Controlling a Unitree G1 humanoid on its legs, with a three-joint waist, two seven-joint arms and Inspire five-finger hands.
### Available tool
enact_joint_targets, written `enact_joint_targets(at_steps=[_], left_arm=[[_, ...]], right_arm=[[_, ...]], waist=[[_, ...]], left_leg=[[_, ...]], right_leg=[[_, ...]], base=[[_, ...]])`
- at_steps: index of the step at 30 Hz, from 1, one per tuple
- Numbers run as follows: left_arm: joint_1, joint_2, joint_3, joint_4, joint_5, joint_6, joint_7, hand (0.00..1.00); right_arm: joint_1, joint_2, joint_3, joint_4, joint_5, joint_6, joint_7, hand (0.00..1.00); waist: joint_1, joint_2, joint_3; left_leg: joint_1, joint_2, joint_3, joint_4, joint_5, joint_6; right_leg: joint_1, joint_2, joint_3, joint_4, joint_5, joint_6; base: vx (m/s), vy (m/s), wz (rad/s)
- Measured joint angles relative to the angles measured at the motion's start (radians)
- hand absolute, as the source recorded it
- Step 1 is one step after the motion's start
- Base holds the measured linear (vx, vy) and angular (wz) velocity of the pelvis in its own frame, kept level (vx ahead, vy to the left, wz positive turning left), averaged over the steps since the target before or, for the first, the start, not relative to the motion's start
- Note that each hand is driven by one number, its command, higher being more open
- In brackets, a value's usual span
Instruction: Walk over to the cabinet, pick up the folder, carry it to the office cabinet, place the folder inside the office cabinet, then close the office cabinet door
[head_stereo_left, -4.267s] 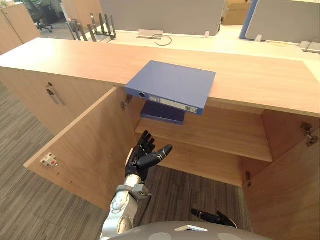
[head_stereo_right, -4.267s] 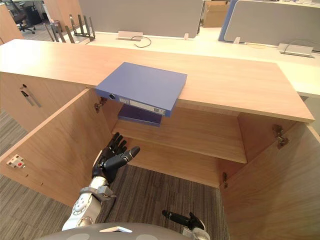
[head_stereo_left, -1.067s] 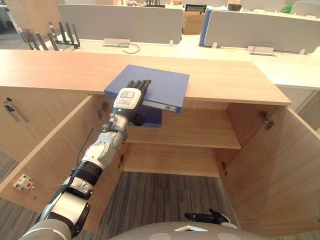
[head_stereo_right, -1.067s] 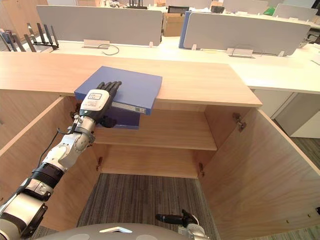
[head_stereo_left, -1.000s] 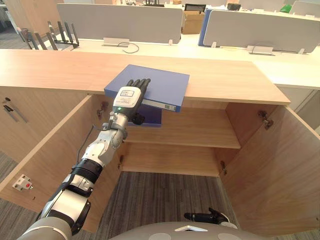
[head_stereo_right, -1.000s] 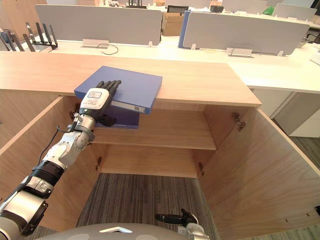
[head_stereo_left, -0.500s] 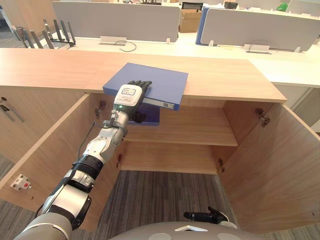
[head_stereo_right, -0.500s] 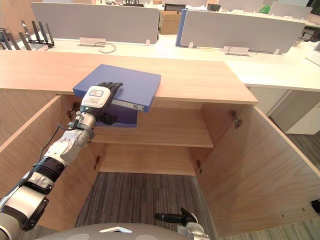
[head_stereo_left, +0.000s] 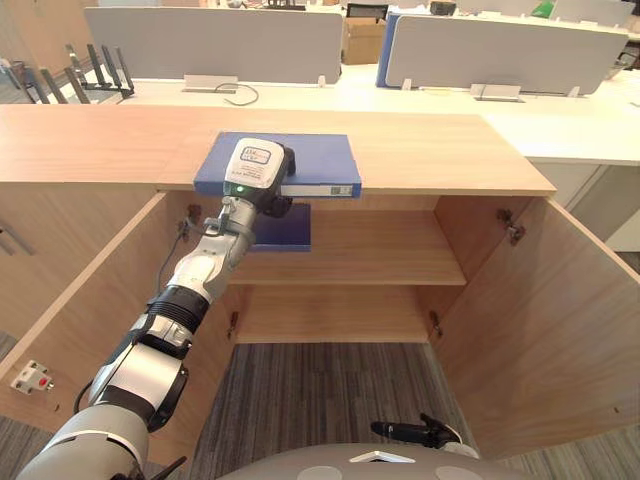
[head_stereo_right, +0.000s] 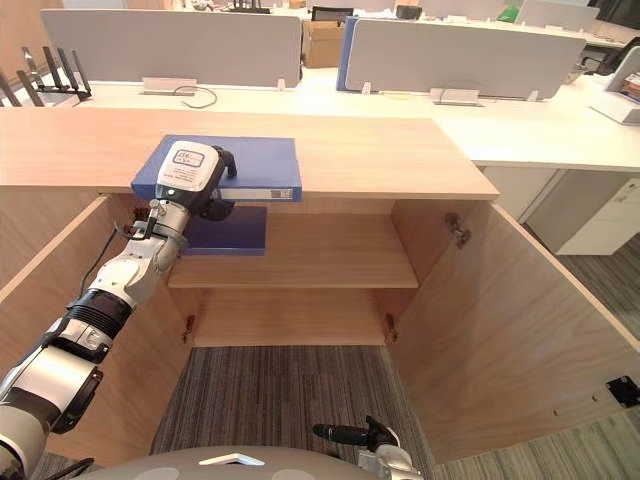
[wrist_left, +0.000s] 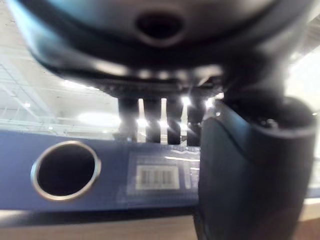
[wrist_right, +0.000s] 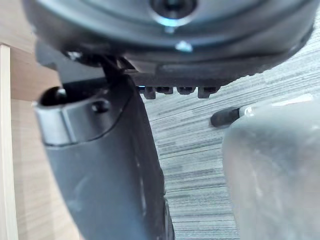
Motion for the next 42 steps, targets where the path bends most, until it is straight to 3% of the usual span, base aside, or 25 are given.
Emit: enact_joint_targets(at_steps=[8, 14, 17, 22, 25, 32, 35, 42], left_arm=[[-0.017, -0.010, 0.029, 0.014, -0.004, 0.012, -0.001, 0.00], [0.133, -0.066, 0.041, -0.258, -0.012, 0.040, -0.021, 0.00], [0.228, -0.124, 0.004, -0.385, -0.012, 0.001, -0.019, 0.00], [0.327, -0.147, -0.057, -0.515, -0.016, -0.042, -0.018, 0.00], [0.354, -0.159, -0.085, -0.554, -0.054, -0.088, -0.017, 0.00], [0.392, -0.172, -0.072, -0.737, -0.288, -0.100, -0.046, 0.00], [0.418, -0.199, -0.031, -0.834, -0.371, -0.110, -0.069, 0.00], [0.423, -0.267, 0.123, -0.935, -0.449, -0.081, -0.020, 0.00]], right_arm=[[0.036, -0.015, -0.052, 0.022, -0.001, 0.008, -0.005, 1.00], [0.046, -0.012, -0.138, 0.039, 0.000, 0.013, -0.010, 1.00], [0.050, -0.011, -0.189, 0.040, 0.000, 0.032, -0.027, 1.00], [0.049, -0.011, -0.230, 0.041, 0.000, 0.051, -0.029, 1.00], [0.051, -0.015, -0.256, 0.046, 0.001, 0.063, -0.039, 1.00], [0.051, -0.017, -0.248, 0.068, 0.024, 0.045, -0.051, 1.00], [0.051, -0.024, -0.183, 0.067, 0.048, 0.034, -0.057, 1.00], [0.079, -0.034, -0.103, 0.058, 0.056, -0.016, -0.045, 1.00]], waist=[[-0.011, 0.015, 0.009], [-0.006, 0.029, 0.009], [0.015, 0.035, 0.007], [0.021, 0.045, 0.013], [0.043, 0.052, 0.013], [0.049, 0.054, 0.011], [0.046, 0.065, 0.004], [0.071, 0.066, -0.007]], left_leg=[[0.003, 0.001, 0.003, -0.003, 0.001, 0.001], [0.020, -0.001, 0.002, -0.024, 0.007, 0.010], [0.023, -0.002, -0.001, -0.033, 0.008, 0.013], [0.048, -0.003, -0.017, -0.047, 0.010, 0.018], [0.058, -0.009, -0.017, -0.069, 0.016, 0.026], [0.053, -0.009, -0.008, -0.064, 0.014, 0.023], [0.048, -0.004, -0.003, -0.060, 0.010, 0.020], [0.036, 0.002, -0.007, -0.027, -0.008, 0.024]], right_leg=[[0.000, 0.003, -0.004, 0.000, 0.003, -0.019], [0.008, 0.003, -0.011, 0.000, -0.003, -0.029], [0.010, 0.003, -0.028, 0.000, -0.003, -0.029], [0.036, 0.003, -0.053, 0.000, -0.005, -0.031], [0.037, 0.001, -0.054, 0.000, -0.010, -0.038], [0.028, -0.004, -0.032, 0.006, -0.013, 0.027], [0.007, -0.001, -0.020, 0.035, -0.028, 0.045], [0.001, 0.005, -0.001, 0.045, -0.030, 0.043]], base=[[-0.02, -0.019, -0.01], [0.00, 0.000, 0.00], [0.01, -0.007, 0.03], [-0.01, -0.025, 0.06], [-0.04, -0.017, 0.00], [-0.01, -0.021, -0.04], [0.00, -0.032, -0.07], [-0.02, -0.023, -0.06]])
